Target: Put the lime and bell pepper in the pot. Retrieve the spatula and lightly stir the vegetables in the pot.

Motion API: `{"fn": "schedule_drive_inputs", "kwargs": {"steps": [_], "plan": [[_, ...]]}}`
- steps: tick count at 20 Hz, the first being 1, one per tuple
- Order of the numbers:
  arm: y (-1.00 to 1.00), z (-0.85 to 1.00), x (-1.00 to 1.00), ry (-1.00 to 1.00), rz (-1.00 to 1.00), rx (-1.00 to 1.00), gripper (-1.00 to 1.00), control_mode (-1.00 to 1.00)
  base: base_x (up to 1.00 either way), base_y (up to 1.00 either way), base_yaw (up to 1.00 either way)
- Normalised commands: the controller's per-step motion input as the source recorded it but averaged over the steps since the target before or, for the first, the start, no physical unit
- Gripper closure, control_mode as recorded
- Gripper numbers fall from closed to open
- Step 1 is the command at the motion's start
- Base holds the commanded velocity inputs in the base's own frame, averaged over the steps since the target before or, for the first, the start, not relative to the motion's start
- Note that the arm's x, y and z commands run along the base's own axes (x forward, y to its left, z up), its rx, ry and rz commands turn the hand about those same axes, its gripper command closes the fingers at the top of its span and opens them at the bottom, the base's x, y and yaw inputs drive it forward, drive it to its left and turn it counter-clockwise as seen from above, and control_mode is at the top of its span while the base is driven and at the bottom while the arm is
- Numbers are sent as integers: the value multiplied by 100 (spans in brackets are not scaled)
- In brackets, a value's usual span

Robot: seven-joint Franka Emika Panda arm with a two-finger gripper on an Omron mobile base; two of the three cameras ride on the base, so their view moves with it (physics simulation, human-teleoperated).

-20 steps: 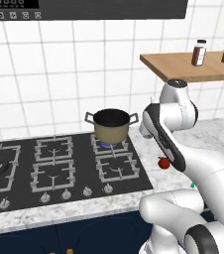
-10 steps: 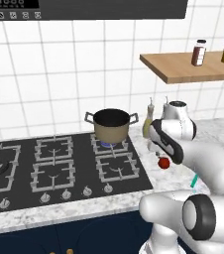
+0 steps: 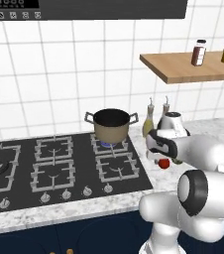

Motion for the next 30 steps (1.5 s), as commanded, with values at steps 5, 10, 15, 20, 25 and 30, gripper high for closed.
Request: {"fn": "schedule_drive_inputs", "kwargs": {"steps": [5,10,15,20,25,30], "plan": [[-16,-46,34,0,-3,-5,-100,-100,0,0,0],[-9,-30,20,0,-1,-2,-100,-100,0,0,0],[0,-11,10,0,0,0,100,-100,0,0,0],[26,62,0,0,0,0,100,-100,0,0,0],[65,100,15,-6,6,0,100,-100,0,0,0],[58,100,78,-2,9,0,100,-100,0,0,0]]}}
